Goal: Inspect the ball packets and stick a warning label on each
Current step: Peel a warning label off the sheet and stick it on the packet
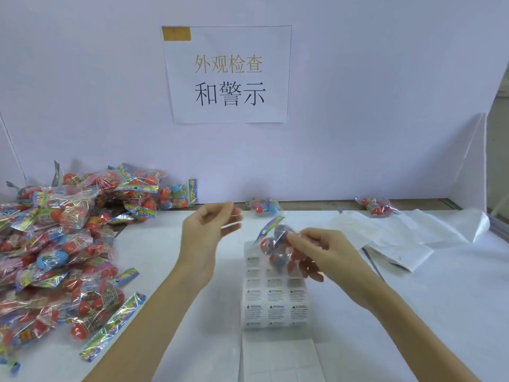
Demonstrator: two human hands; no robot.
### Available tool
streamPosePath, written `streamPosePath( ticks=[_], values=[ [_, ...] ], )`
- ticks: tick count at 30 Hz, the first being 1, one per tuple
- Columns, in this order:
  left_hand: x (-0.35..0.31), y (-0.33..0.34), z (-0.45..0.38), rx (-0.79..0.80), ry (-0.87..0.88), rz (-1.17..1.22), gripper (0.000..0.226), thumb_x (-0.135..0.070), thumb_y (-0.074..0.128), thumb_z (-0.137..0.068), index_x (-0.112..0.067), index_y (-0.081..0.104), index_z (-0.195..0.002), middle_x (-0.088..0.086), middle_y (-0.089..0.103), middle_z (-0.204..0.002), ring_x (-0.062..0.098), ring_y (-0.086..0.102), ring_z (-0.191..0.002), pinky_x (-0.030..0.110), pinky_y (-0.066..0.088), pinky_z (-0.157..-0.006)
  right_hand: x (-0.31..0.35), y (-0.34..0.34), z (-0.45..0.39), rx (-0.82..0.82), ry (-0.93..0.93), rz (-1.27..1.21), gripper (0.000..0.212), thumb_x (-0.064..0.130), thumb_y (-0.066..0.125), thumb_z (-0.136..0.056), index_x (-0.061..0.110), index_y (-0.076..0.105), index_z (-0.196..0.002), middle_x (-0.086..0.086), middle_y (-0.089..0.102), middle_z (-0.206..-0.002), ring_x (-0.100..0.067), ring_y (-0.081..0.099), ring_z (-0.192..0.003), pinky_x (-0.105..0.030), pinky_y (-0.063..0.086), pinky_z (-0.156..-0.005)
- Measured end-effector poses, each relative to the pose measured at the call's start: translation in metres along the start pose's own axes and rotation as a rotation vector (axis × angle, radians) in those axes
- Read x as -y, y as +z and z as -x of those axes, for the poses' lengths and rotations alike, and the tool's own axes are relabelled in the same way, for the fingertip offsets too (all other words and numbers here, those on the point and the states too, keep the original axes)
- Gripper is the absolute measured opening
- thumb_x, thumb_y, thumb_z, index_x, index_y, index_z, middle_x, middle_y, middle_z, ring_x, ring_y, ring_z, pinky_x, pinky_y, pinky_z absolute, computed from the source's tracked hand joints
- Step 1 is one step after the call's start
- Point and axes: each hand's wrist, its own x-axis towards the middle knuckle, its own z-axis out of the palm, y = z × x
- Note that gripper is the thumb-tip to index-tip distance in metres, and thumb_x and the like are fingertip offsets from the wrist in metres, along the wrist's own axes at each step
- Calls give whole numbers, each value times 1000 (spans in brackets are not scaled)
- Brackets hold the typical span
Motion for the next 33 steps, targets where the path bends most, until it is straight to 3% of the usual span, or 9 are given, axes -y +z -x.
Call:
streamPosePath(
  ticks=[2, 5, 8, 12, 16, 21, 24, 29, 33],
  values=[
    [-8, -15, -9, -79, -27, -34, 15, -16, 69, -99, -2, 72, -103, 2, 78, -88, 19, 73, -81, 25, 58, -69, 10, -17, -3, 4, 9, -319, 28, 39, 68, -97, 12, 72, -95, -11, 73, -94, -17, 62, -67, -19, 43, -49],
    [-10, -32, -24, -168, -44, -152, 14, -17, 71, -98, -4, 72, -104, 1, 75, -88, 18, 67, -73, 25, 57, -62, 19, -56, 4, 325, -125, -1336, 31, 38, 60, -105, 24, 62, -132, 0, 60, -139, -12, 70, -89, -18, 49, -66],
    [-2, -38, -31, -189, -49, -294, 7, -16, 70, -99, -9, 71, -98, 5, 69, -91, 17, 61, -66, 24, 54, -58, 18, -77, 12, 505, -139, -1550, 66, 56, 58, -103, 28, 39, -160, 2, 58, -148, -13, 69, -89, -18, 46, -65],
    [18, -36, -30, -135, 38, -630, 7, -25, 71, -97, -19, 70, -93, -5, 70, -94, 18, 65, -78, 31, 51, -69, 4, -74, -1, -11, 8, -1239, 47, 43, 60, -101, 17, 66, -140, 8, 67, -94, -5, 51, -60, -14, 36, -47],
    [31, -29, -21, -18, 293, -995, 6, -22, 64, -99, -21, 66, -93, -9, 64, -98, 15, 59, -88, 28, 43, -76, -10, -54, -12, -263, 94, -771, 23, 21, 58, -100, 11, 79, -100, -1, 62, -76, -12, 52, -55, -17, 38, -44],
    [46, -22, -12, 123, 487, -1136, 6, -21, 61, -102, -19, 67, -101, -8, 58, -105, 13, 50, -103, 26, 37, -88, -36, -39, -42, -460, 0, 285, 17, 8, 62, -100, 18, 71, -109, -4, 73, -104, -23, 70, -93, -36, 57, -77],
    [50, -21, -15, 192, 543, -1192, 8, -22, 60, -103, -19, 67, -103, -8, 58, -109, 13, 50, -105, 22, 28, -87, -43, -66, -78, -493, -27, 758, 35, 7, 64, -97, 9, 60, -131, -15, 58, -131, -34, 56, -119, -41, 42, -102],
    [53, -19, -15, 258, 533, -1165, 7, -21, 61, -102, -19, 68, -103, -7, 56, -110, 13, 48, -108, 19, 30, -90, -47, -125, -111, -565, 247, 1231, 57, 28, 55, -105, 18, 33, -157, -23, 21, -164, -41, 28, -146, -44, 29, -115],
    [53, -21, -14, 275, 577, -1141, 4, -18, 64, -101, -19, 68, -100, -9, 56, -108, 11, 47, -107, 16, 29, -93, -62, -133, -113, -469, 467, 1242, 45, 31, 47, -102, 23, 44, -147, -14, 42, -152, -34, 36, -142, -49, 27, -115]
  ],
)
